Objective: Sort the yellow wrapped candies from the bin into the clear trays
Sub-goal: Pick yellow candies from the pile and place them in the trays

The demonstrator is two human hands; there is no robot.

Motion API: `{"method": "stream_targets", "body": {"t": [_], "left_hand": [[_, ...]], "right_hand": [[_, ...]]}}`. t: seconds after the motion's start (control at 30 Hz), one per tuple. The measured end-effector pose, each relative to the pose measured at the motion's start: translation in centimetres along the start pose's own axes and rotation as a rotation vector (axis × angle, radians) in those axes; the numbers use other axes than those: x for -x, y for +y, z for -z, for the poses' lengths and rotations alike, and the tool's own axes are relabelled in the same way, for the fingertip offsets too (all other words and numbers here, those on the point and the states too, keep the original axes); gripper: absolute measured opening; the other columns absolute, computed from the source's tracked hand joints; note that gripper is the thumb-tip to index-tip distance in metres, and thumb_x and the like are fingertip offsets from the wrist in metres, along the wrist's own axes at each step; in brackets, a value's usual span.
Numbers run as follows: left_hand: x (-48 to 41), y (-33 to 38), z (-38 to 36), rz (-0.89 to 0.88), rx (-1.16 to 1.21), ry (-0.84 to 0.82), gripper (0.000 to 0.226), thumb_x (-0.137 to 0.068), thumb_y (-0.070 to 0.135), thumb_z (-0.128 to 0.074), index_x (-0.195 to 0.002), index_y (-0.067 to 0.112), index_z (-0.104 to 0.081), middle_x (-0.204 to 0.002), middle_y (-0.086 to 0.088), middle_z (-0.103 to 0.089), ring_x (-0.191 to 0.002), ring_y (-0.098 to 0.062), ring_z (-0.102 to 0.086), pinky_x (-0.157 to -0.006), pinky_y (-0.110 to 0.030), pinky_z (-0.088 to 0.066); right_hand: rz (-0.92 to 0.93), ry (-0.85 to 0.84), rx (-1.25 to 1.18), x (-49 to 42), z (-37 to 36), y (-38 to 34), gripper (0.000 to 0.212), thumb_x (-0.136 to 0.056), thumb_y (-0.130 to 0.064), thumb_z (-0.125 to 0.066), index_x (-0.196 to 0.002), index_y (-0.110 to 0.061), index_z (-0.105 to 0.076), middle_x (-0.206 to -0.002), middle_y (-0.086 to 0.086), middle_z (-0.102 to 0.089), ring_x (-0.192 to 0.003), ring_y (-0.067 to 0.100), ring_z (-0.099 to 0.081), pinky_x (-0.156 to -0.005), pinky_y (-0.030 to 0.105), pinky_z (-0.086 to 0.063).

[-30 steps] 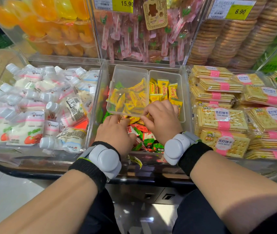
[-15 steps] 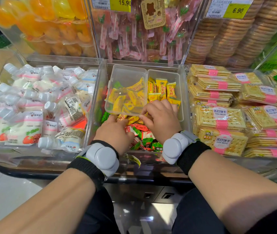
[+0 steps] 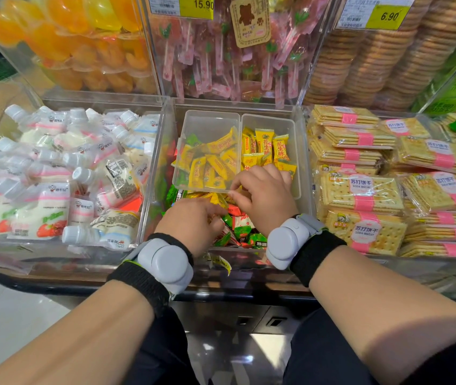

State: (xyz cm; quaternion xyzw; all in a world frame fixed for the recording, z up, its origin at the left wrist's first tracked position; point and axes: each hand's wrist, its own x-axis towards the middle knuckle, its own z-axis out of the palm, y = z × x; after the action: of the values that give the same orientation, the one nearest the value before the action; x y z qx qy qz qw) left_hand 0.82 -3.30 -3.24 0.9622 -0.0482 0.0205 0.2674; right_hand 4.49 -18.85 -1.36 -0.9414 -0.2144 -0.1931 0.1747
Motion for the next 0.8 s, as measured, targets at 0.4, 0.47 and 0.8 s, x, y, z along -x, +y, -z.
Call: {"method": "stream_targets", "body": {"t": [0.4, 0.47, 0.8], "left_hand": [[0.9, 0.3, 0.1, -0.155, 0.103, 0.099, 0.016, -0.075, 0.017, -0.062, -0.080, 0.027, -0.073, -0.085, 0.008, -0.062, -0.084, -0.015, -0.059, -0.078, -0.032, -0.050], [1.0, 0.3, 0.1, -0.200, 0.111, 0.138, 0.017, -0.075, 0.014, -0.062, -0.081, 0.026, -0.073, -0.087, 0.007, -0.063, -0.079, -0.013, -0.057, -0.075, -0.030, -0.050], [1.2, 1.0, 0.5, -0.167, 0.237, 0.280, 0.039, -0.079, 0.010, -0.062, -0.105, 0.039, -0.066, -0.124, 0.007, -0.052, -0.088, 0.007, -0.047, -0.087, -0.010, -0.032]], "right_hand": [[0.002, -0.018, -0.073, 0.0, -0.1, 0.2, 0.015, -0.087, -0.036, -0.057, -0.089, -0.023, -0.065, -0.088, -0.003, -0.059, -0.096, 0.022, -0.045, -0.080, 0.033, -0.021], [-0.013, -0.001, -0.109, 0.0, -0.1, 0.1, 0.016, -0.088, -0.036, -0.055, -0.088, -0.023, -0.065, -0.089, -0.003, -0.060, -0.096, 0.022, -0.045, -0.079, 0.033, -0.022], [-0.194, 0.212, -0.352, 0.1, 1.2, 0.0, 0.016, -0.094, -0.022, -0.045, -0.091, -0.014, -0.058, -0.084, 0.000, -0.060, -0.088, 0.022, -0.051, -0.082, 0.039, -0.036]]}}
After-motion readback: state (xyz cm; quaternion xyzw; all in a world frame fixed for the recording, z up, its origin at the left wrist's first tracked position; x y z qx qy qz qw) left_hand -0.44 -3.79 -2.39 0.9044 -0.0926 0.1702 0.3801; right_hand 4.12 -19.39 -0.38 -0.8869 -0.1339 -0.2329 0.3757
